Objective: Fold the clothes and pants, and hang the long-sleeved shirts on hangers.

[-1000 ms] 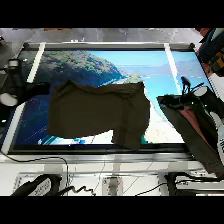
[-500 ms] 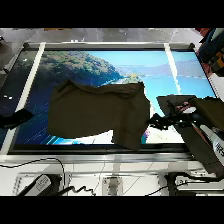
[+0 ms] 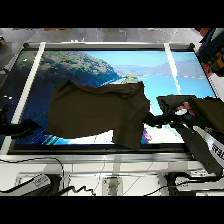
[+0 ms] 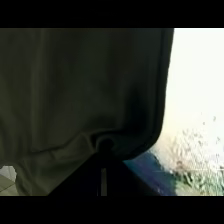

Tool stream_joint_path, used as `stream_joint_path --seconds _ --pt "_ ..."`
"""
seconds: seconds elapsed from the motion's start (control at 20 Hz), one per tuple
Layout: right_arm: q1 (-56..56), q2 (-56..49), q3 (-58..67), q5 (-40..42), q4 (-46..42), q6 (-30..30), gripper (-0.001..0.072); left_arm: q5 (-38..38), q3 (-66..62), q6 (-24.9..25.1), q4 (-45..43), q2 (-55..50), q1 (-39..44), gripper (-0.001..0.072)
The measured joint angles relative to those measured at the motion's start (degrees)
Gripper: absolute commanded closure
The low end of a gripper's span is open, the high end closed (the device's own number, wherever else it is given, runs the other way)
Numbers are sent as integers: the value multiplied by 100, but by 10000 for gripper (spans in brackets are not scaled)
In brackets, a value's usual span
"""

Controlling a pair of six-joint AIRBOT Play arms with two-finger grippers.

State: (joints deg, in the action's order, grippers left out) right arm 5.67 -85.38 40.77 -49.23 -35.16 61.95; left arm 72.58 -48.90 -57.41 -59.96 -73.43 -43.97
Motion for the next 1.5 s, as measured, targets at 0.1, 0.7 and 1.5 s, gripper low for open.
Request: stream_joint_path --seconds 0.1,0.7,1.5 --pt "-17 50 -2 11 -4 -74 698 48 44 74 0 -201 -7 94" --pt "-28 162 37 11 -17 -157 698 -717 529 1296 1097 -1268 306 542" --pt "-28 2446 3158 -940 -1473 -146 698 1019 -1829 2277 3556 625 811 696"
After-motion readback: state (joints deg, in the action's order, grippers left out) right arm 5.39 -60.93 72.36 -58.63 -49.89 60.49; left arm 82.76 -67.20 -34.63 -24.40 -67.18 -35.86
